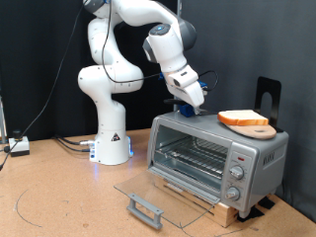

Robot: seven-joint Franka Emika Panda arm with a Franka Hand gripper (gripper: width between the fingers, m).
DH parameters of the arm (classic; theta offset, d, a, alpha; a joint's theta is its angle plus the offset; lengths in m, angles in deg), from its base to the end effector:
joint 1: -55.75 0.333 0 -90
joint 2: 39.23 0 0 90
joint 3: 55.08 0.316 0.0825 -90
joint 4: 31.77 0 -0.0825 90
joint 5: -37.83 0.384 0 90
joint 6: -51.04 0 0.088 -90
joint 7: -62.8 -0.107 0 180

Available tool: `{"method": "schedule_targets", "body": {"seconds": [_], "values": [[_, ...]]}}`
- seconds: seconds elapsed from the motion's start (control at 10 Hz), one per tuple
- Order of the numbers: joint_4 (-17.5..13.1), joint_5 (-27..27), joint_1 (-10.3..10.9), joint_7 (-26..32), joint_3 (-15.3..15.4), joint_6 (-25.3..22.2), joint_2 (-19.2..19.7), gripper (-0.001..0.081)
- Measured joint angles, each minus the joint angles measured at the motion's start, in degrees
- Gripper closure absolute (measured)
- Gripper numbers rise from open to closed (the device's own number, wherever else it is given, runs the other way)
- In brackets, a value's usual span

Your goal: Make a piece of toast with the oven

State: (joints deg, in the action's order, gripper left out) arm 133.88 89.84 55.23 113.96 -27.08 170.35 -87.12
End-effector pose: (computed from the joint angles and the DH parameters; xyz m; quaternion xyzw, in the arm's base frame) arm 0.2676 0.1544 0.3764 -0.9050 -0.3671 -0.0817 0.1987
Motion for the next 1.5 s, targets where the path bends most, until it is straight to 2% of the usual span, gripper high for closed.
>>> {"method": "schedule_targets", "body": {"seconds": [0.6,0.8,0.9,1.0,1.3,1.5], "values": [[0.0,0.0,-0.5,0.0,0.4,-1.0,0.0,-0.0001],[0.0,0.0,-0.5,0.0,0.4,-1.1,0.0,0.0261],[0.0,0.0,-0.5,0.0,0.4,-1.1,0.0,0.0261],[0.0,0.0,-0.5,0.0,0.4,-1.1,0.0,0.0413],[0.0,0.2,-0.5,0.2,0.2,-1.1,0.0,0.0411],[-0.7,0.4,-0.5,0.5,-2.3,-2.7,-0.1,0.0411]]}}
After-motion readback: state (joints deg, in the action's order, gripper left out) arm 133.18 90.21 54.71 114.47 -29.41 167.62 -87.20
